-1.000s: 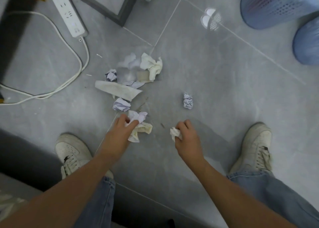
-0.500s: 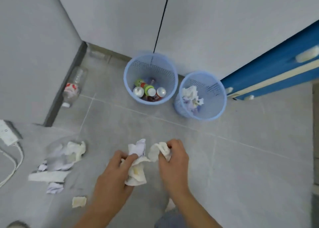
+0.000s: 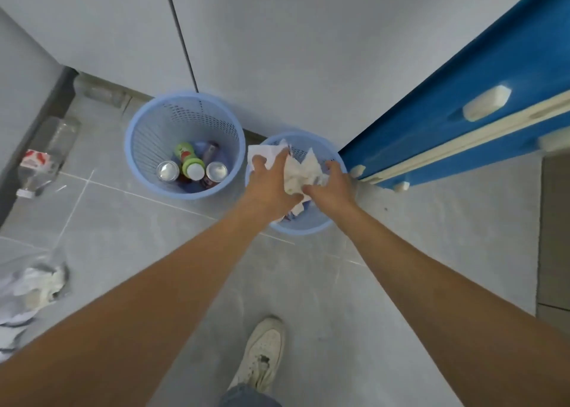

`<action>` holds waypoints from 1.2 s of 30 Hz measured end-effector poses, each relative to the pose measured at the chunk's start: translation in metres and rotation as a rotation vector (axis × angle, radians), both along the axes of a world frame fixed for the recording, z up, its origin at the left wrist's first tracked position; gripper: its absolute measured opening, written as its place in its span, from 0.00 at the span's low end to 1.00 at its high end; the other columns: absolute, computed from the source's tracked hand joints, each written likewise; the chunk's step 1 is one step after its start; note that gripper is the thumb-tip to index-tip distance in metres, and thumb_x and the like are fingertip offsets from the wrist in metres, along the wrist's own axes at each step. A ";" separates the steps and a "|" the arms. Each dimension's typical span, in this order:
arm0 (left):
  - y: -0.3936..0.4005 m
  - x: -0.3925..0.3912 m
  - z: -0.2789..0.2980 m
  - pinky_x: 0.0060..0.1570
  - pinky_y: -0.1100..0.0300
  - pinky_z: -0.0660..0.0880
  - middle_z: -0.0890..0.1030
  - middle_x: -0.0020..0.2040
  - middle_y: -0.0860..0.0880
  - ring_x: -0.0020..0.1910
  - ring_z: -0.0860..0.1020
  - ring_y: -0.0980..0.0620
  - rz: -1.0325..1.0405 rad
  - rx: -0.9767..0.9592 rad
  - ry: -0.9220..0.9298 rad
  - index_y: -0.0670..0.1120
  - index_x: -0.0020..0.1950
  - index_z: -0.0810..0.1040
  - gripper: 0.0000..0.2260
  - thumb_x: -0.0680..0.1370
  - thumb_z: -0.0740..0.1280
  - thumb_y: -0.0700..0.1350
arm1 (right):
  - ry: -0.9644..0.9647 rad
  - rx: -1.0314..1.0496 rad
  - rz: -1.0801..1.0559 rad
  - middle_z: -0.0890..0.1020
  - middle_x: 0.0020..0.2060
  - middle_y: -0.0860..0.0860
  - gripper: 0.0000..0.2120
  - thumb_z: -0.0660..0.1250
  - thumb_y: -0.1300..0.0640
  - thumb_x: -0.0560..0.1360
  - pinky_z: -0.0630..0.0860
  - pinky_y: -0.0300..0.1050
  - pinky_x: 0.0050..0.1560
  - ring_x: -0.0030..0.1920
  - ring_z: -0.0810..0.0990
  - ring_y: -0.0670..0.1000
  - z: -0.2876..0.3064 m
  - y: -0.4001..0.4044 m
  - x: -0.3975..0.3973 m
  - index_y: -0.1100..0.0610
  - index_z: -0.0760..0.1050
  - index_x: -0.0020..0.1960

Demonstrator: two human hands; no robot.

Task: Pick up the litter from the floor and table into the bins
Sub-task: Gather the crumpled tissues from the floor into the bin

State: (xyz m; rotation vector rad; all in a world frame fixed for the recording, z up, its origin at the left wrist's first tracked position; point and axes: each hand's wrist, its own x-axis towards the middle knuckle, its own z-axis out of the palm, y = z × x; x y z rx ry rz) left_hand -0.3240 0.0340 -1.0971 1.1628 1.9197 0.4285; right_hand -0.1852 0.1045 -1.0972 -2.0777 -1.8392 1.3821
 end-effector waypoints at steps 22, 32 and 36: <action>-0.588 -0.177 -0.128 0.54 0.48 0.78 0.63 0.70 0.46 0.66 0.68 0.43 0.651 -0.592 0.244 0.57 0.75 0.62 0.28 0.78 0.68 0.57 | -0.119 -0.044 0.962 0.54 0.74 0.52 0.37 0.74 0.55 0.71 0.76 0.56 0.62 0.71 0.60 0.62 -0.164 -0.458 -0.215 0.45 0.62 0.76; -0.628 -0.195 -0.261 0.43 0.52 0.80 0.63 0.63 0.50 0.59 0.68 0.47 0.653 -0.333 0.269 0.60 0.69 0.67 0.22 0.77 0.70 0.53 | -0.161 0.226 1.202 0.67 0.59 0.57 0.17 0.63 0.72 0.68 0.78 0.54 0.44 0.58 0.66 0.60 -0.264 -0.461 -0.243 0.58 0.73 0.53; -0.612 -0.191 -0.269 0.44 0.49 0.78 0.70 0.56 0.49 0.52 0.74 0.46 0.618 -0.287 0.187 0.51 0.56 0.72 0.06 0.81 0.64 0.48 | -0.058 0.252 1.170 0.70 0.52 0.55 0.12 0.67 0.70 0.67 0.72 0.48 0.45 0.52 0.69 0.59 -0.253 -0.436 -0.221 0.59 0.75 0.48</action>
